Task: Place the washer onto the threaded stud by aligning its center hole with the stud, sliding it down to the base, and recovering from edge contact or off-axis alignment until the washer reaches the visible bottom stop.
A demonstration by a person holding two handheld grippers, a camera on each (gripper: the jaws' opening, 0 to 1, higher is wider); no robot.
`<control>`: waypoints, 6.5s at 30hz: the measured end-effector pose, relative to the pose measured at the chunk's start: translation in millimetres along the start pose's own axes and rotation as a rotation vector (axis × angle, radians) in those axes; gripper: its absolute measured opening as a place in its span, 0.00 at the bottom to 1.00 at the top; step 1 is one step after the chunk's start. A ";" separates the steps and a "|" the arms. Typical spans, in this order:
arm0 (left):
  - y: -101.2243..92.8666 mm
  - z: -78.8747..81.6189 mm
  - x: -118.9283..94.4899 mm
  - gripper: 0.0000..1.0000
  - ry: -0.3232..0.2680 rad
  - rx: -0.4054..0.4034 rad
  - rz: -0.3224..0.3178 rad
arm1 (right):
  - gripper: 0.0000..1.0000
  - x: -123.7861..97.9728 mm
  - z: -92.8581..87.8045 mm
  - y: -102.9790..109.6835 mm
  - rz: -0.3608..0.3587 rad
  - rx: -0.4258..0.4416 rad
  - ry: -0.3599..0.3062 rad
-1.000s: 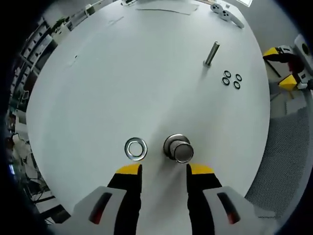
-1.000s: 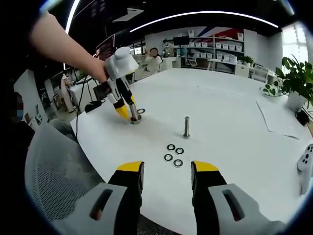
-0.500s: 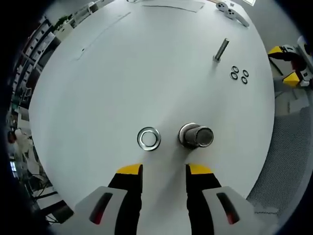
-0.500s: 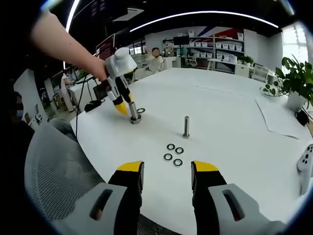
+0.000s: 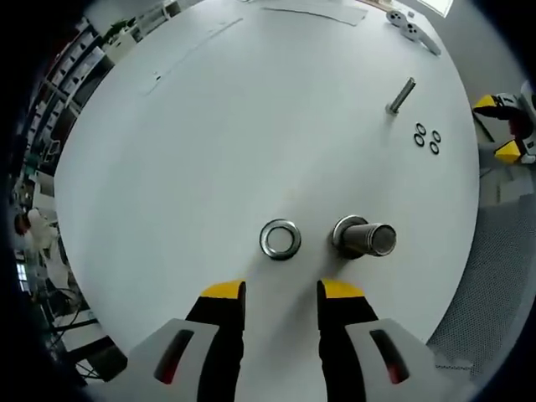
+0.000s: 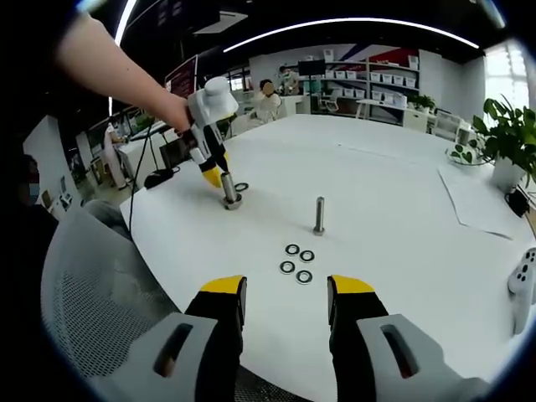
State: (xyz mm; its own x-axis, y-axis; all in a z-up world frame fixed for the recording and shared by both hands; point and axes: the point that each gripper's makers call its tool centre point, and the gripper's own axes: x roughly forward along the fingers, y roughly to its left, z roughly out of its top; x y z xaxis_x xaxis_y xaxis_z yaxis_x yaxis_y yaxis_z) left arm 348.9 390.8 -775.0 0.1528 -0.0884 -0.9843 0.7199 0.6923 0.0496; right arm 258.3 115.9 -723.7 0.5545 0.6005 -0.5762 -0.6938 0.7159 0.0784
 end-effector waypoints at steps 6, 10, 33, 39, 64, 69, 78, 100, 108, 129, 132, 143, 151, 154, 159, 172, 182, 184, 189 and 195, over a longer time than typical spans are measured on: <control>4.2 4.0 3.1 0.32 -0.007 -0.015 -0.004 | 0.41 0.0 -1.2 -0.4 -0.002 0.000 0.007; 4.7 6.3 4.1 0.32 -0.008 -0.007 -0.001 | 0.41 0.3 -1.8 -1.6 -0.007 0.001 0.007; 8.3 23.7 17.2 0.33 -0.013 -0.016 -0.024 | 0.42 -0.4 -1.9 -4.6 -0.025 0.003 0.007; 3.1 26.8 21.4 0.33 -0.003 0.000 -0.037 | 0.42 -0.5 -1.4 -4.8 -0.026 0.002 0.006; 0.1 29.1 28.6 0.33 0.014 0.008 -0.046 | 0.42 -0.3 -2.0 -6.0 -0.025 0.007 0.006; -0.2 29.5 28.7 0.32 0.016 0.002 -0.047 | 0.42 -0.2 -1.9 -6.4 -0.027 0.007 0.005; 3.5 29.9 29.0 0.28 0.025 -0.040 -0.041 | 0.42 -0.2 -1.3 -6.8 -0.030 0.006 0.002; -2.7 31.3 30.8 0.20 0.094 0.039 -0.034 | 0.42 -0.5 -1.2 -5.9 -0.026 0.006 0.001; -0.7 29.8 29.8 0.20 0.117 0.000 -0.034 | 0.42 -0.8 -0.6 -5.6 -0.025 0.008 -0.003; 0.8 28.8 28.3 0.19 0.001 -0.055 -0.014 | 0.41 -0.3 -0.5 -4.3 -0.018 0.013 0.000; 1.8 28.2 28.1 0.19 0.002 -0.081 -0.011 | 0.41 0.2 -1.4 -3.1 -0.013 0.011 0.006; -2.7 19.5 26.0 0.18 -0.009 -0.141 0.006 | 0.42 1.1 -4.1 -1.6 -0.005 0.007 0.019; -10.4 3.7 19.9 0.18 0.021 -0.100 0.015 | 0.42 1.7 -5.1 -0.8 -0.001 0.003 0.025; -9.6 -0.9 15.4 0.18 0.017 -0.125 0.015 | 0.42 2.2 -5.6 0.6 0.004 -0.002 0.029; -7.5 -4.3 1.2 0.18 -0.011 -0.154 0.020 | 0.42 2.4 -6.2 1.1 0.005 -0.005 0.035; -16.6 2.0 -29.3 0.18 -0.072 -0.138 0.035 | 0.41 3.3 -7.6 2.2 0.008 -0.012 0.043; -22.9 10.0 -46.0 0.18 -0.079 -0.080 0.041 | 0.41 2.8 -6.6 1.7 0.006 -0.010 0.036; -24.1 12.2 -48.2 0.18 -0.078 -0.073 0.037 | 0.41 2.5 -6.3 1.5 0.005 -0.009 0.034; -26.3 22.4 -60.1 0.18 -0.099 -0.083 0.028 | 0.41 1.9 -5.0 1.5 0.005 -0.008 0.025; -31.5 30.0 -73.7 0.18 -0.094 -0.037 0.036 | 0.42 1.5 -3.9 2.1 0.008 -0.008 0.018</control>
State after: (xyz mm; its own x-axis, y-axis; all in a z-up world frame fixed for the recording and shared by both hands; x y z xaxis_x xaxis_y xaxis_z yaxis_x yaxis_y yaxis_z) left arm 335.2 354.0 -698.9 0.2418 -0.1284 -0.9618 0.6879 0.7217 0.0766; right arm 255.9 116.9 -727.6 0.5409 0.5996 -0.5899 -0.7019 0.7082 0.0762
